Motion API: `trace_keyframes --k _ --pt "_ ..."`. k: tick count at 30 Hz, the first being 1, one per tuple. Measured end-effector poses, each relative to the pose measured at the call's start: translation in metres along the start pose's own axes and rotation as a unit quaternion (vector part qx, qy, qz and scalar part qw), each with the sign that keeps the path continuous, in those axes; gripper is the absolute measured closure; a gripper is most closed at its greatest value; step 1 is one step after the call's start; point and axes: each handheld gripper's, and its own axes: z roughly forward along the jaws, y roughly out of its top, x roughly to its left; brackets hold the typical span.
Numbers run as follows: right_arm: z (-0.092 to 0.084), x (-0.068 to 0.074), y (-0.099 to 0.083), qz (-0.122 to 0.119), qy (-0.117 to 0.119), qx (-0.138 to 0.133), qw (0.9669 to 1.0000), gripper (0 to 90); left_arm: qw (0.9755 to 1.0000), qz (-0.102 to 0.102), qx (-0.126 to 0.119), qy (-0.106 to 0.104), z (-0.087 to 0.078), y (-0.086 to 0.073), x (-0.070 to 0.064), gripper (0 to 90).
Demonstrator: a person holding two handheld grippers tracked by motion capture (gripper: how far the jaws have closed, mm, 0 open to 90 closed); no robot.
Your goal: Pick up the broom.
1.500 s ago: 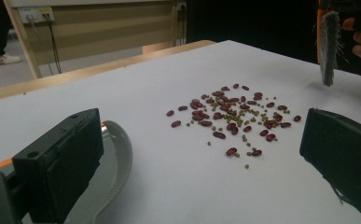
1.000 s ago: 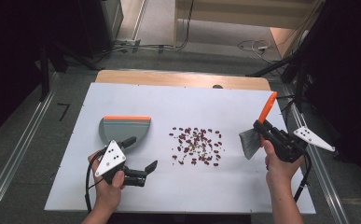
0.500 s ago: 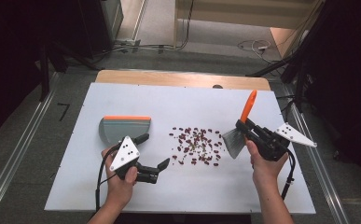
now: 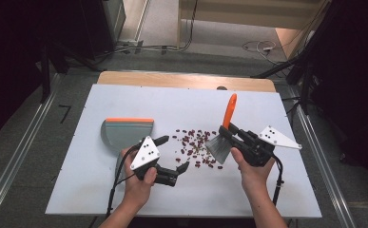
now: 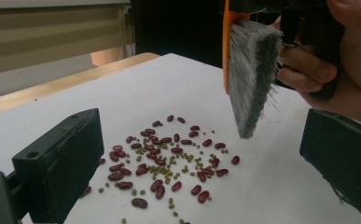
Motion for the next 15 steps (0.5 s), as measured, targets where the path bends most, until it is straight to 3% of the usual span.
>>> trace_keyframes --k 10,15 --pt "0.011 0.022 -0.001 -0.007 0.015 -0.001 0.9999 69.2 0.9991 -0.036 -0.008 -0.022 0.013 0.003 -0.010 3.1" --pt "0.016 0.031 -0.002 -0.013 0.021 0.004 0.9997 69.2 0.9988 -0.035 -0.004 -0.032 0.021 0.003 -0.021 5.2"
